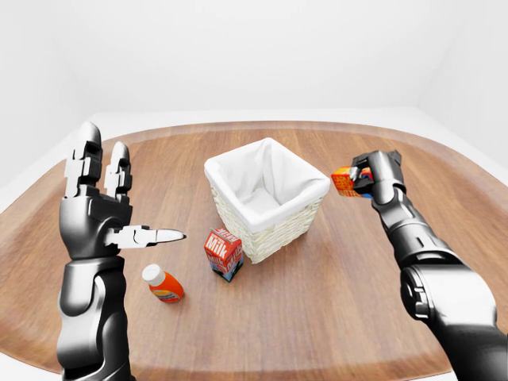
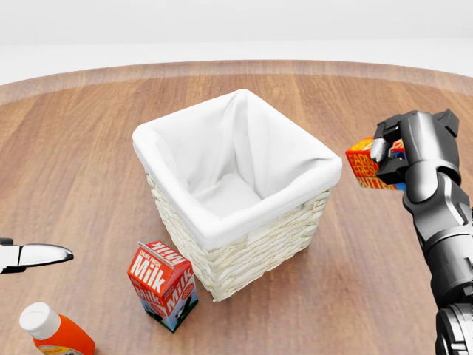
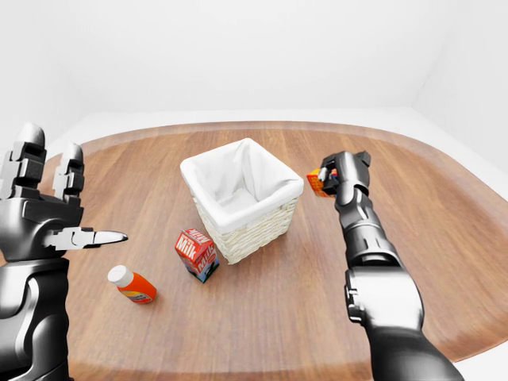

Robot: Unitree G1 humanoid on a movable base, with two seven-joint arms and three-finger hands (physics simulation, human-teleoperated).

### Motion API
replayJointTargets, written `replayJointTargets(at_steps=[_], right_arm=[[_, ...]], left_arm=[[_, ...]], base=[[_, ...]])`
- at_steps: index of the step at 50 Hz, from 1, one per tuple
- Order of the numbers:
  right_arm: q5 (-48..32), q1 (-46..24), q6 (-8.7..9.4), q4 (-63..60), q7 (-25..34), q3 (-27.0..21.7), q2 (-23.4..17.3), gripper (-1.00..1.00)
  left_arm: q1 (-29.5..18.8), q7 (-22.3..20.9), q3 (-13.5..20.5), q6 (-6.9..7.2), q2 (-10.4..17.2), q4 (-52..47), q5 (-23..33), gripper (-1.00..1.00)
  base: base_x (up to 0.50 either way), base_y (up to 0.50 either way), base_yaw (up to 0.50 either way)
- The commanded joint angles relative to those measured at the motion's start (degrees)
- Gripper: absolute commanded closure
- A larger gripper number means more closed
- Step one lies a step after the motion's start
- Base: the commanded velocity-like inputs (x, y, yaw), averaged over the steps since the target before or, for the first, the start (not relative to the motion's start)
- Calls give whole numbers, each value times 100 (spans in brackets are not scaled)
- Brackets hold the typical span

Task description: Pick up the butter and put it in the basket.

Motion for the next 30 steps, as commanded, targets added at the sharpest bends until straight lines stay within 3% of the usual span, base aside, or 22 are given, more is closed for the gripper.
replayJointTargets(at_steps=[1, 5, 10, 30], right_arm=[[-123, -571, 1, -304, -201, -32, 72, 100], [-166, -757, 52, -340, -153, 12, 147, 100], [-297, -1130, 290, -472, 36, 95, 299, 100], [-691, -2291, 910, -809, 722, 335, 1051, 100]], left_arm=[[18, -20, 41, 0, 21, 93, -54, -100], [30, -25, 50, 0, 23, 84, -66, -100], [12, -40, 47, 0, 26, 182, -63, -100], [137, -177, 283, 0, 77, 344, -299, -100]], base=[[0, 0, 0], [0, 0, 0], [0, 0, 0], [0, 0, 0]])
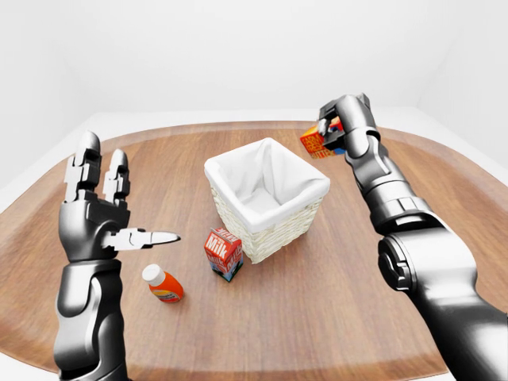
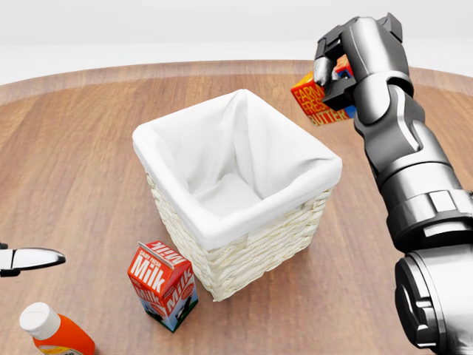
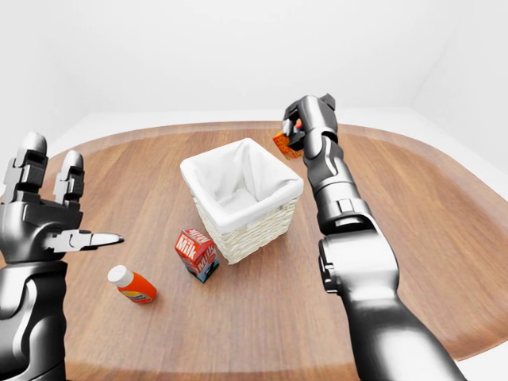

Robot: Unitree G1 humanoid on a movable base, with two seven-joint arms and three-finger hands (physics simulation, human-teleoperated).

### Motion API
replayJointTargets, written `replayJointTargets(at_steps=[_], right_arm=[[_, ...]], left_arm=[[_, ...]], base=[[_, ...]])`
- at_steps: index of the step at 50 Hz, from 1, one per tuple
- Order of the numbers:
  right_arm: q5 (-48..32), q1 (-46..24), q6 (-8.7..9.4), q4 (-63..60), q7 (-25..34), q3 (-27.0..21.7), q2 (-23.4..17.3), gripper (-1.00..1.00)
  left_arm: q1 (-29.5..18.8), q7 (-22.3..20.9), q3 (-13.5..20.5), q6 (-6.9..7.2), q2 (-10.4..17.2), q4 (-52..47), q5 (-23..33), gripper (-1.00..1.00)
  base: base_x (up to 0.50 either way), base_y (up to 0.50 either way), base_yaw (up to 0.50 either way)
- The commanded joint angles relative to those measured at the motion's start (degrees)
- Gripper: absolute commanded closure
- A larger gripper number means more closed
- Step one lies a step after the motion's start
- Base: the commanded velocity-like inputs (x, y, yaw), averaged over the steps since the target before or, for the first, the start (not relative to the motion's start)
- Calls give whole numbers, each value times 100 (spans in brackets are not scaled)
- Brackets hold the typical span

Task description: Pick up the butter and put it in the basket.

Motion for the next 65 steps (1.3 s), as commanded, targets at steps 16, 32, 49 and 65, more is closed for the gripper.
replayJointTargets(at_steps=[16, 32, 49, 65], right_arm=[[-329, -1193, 437, -108, 354, 233, 1180, 100], [-533, -1020, 65, 639, 77, 456, 1979, 100], [-951, -566, 83, 1037, -203, 438, 2234, 100], [-1208, -394, 222, 1158, -503, 375, 2210, 100]], left_arm=[[160, -134, 175, 0, 1, 147, -278, -100], [282, -227, 319, 0, 8, 340, -396, -100], [520, -409, 605, 0, 8, 658, -642, -100], [672, -549, 824, 0, 2, 853, -712, -100]], base=[[0, 0, 0], [0, 0, 0], [0, 0, 0], [0, 0, 0]])
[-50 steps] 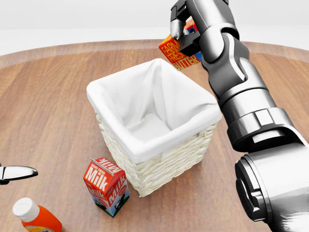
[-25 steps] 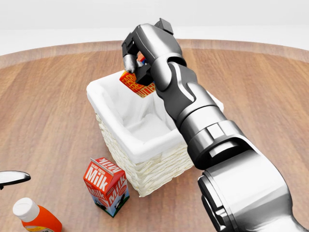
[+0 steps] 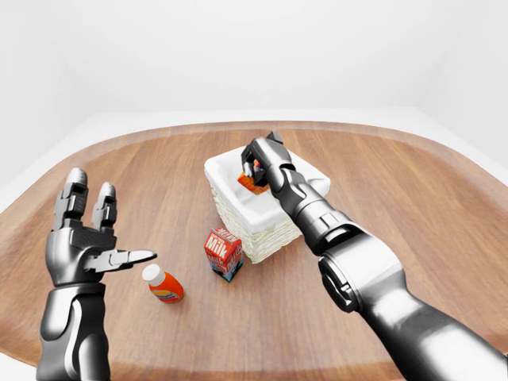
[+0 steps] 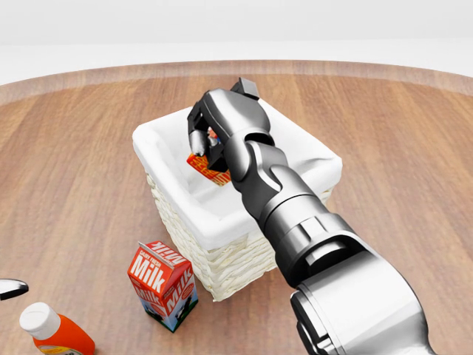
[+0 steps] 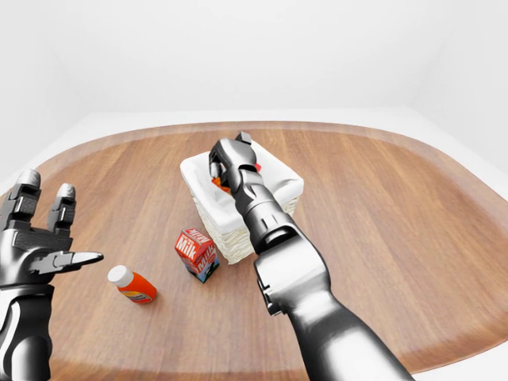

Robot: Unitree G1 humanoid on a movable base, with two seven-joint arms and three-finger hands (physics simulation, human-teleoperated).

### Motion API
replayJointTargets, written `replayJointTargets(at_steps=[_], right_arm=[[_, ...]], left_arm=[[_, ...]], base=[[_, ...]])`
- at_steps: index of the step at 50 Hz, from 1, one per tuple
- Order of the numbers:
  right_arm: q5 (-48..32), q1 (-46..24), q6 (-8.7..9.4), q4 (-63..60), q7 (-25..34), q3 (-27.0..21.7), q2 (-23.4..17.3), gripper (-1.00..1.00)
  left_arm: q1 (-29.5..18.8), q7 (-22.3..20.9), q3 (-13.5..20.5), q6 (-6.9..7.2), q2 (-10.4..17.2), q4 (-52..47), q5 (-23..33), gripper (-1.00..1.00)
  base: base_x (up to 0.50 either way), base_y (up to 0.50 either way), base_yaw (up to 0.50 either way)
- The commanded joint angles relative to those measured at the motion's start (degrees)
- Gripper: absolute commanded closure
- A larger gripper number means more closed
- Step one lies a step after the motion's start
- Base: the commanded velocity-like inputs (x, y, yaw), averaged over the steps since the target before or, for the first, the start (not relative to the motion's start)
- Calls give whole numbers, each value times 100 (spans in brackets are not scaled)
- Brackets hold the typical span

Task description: Pick up the butter and put it in the basket.

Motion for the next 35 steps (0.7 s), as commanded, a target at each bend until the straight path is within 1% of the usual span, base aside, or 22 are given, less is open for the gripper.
replayJointTargets(at_steps=[1, 11, 18, 22, 25, 26, 28, 29, 30, 31, 32, 35], right_arm=[[-263, -5, 228, -92, -310, -57, -36, 100], [-436, 88, 363, -27, -432, -54, -67, 100], [-504, 117, 453, 5, -400, -101, -63, 100], [-555, 164, 467, 23, -397, -112, -72, 100], [-555, 168, 426, 28, -436, -147, -70, 100], [-597, 173, 453, 34, -329, -116, -77, 100], [-559, 203, 437, 36, -402, -172, -69, 100], [-540, 196, 465, 37, -419, -194, -68, 70], [-550, 202, 451, 38, -414, -184, -73, -55], [-541, 204, 452, 38, -418, -193, -71, -94], [-516, 200, 462, 37, -428, -214, -71, -100], [-471, 191, 465, 38, -449, -238, -77, -100]], left_arm=[[106, -93, 134, 0, -3, 136, -67, -100], [193, -127, 254, 0, -14, 68, -144, -100], [223, -175, 285, 0, -37, 151, -138, -100], [212, -203, 305, 0, -25, 297, -133, -100], [204, -219, 284, 0, -27, 393, -112, -100], [209, -234, 268, 0, -31, 426, -97, -100], [211, -236, 257, 0, -31, 457, -101, -100], [211, -235, 252, 0, -28, 467, -103, -100], [208, -235, 246, 0, -28, 485, -99, -100], [211, -232, 243, 0, -26, 489, -101, -100], [218, -234, 241, 0, -26, 486, -106, -100], [227, -239, 236, 0, -32, 503, -109, -100]], base=[[0, 0, 0], [0, 0, 0], [0, 0, 0], [0, 0, 0], [0, 0, 0], [0, 0, 0], [0, 0, 0], [0, 0, 0], [0, 0, 0], [0, 0, 0], [0, 0, 0], [0, 0, 0]])
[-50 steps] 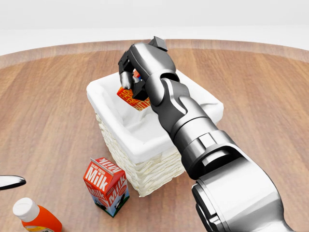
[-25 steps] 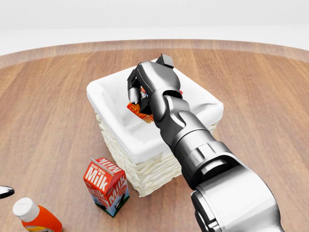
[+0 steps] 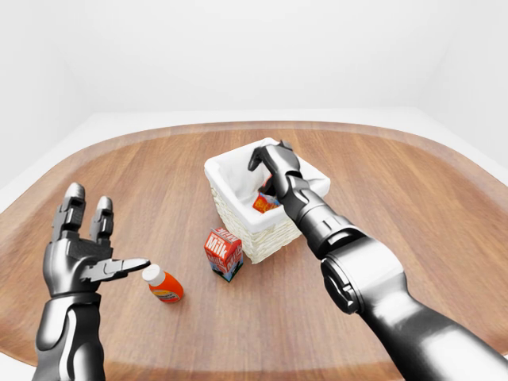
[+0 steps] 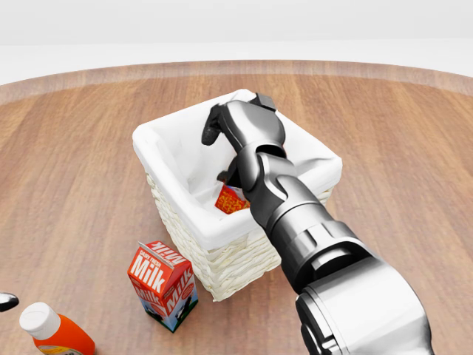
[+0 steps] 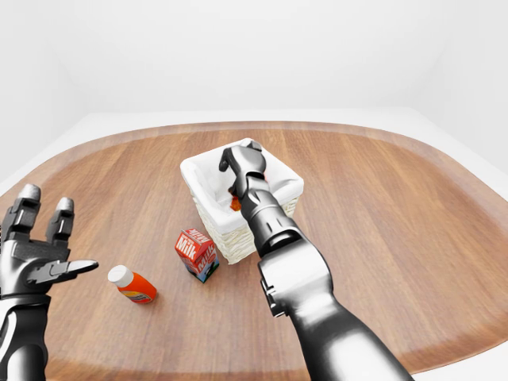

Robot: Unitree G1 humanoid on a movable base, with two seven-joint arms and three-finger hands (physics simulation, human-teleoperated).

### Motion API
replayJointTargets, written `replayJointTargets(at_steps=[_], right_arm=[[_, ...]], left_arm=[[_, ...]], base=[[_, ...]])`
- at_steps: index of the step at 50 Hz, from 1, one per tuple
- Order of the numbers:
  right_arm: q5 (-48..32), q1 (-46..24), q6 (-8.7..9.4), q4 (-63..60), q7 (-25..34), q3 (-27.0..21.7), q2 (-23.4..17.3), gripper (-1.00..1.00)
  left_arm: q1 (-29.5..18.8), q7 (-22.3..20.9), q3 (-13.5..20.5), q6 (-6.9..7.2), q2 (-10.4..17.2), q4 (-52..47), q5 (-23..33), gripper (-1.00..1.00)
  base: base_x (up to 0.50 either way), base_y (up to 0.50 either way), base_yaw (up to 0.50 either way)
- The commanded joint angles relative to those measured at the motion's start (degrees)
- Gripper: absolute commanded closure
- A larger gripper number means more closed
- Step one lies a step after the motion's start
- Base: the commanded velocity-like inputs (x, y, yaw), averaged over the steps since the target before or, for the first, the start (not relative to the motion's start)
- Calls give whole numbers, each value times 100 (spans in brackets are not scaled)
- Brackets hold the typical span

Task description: Pick up the butter and put it in the basket.

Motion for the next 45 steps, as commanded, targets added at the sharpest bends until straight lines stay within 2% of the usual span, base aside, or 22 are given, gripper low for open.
replayJointTargets(at_steps=[1, 17, 30, 37, 39, 42, 45], right_arm=[[-43, -25, 116, -95, -116, -37, -18, -100], [92, -115, 95, -116, -144, -55, -65, -100], [496, -274, -67, -281, 158, -58, -208, -100], [933, -245, -289, -578, 438, -67, -405, -100], [1086, -166, -365, -808, 559, -77, -503, -100], [1294, -41, -412, -1132, 696, -66, -611, -100], [1534, 269, -380, -1786, 915, -79, -728, -100]], left_arm=[[22, -39, -22, 0, -8, 163, 16, -100], [9, 4, -67, 0, -6, 178, 33, -100], [-102, 121, -264, 0, -21, 204, 158, -100], [-246, 299, -551, 0, -58, 68, 321, -100], [-360, 403, -738, 0, -91, 20, 427, -100], [-511, 543, -932, 0, -112, -29, 520, -100], [-718, 743, -1199, 0, -168, -49, 629, -100]], base=[[0, 0, 0], [0, 0, 0], [0, 0, 0], [0, 0, 0], [0, 0, 0], [0, 0, 0], [0, 0, 0]])
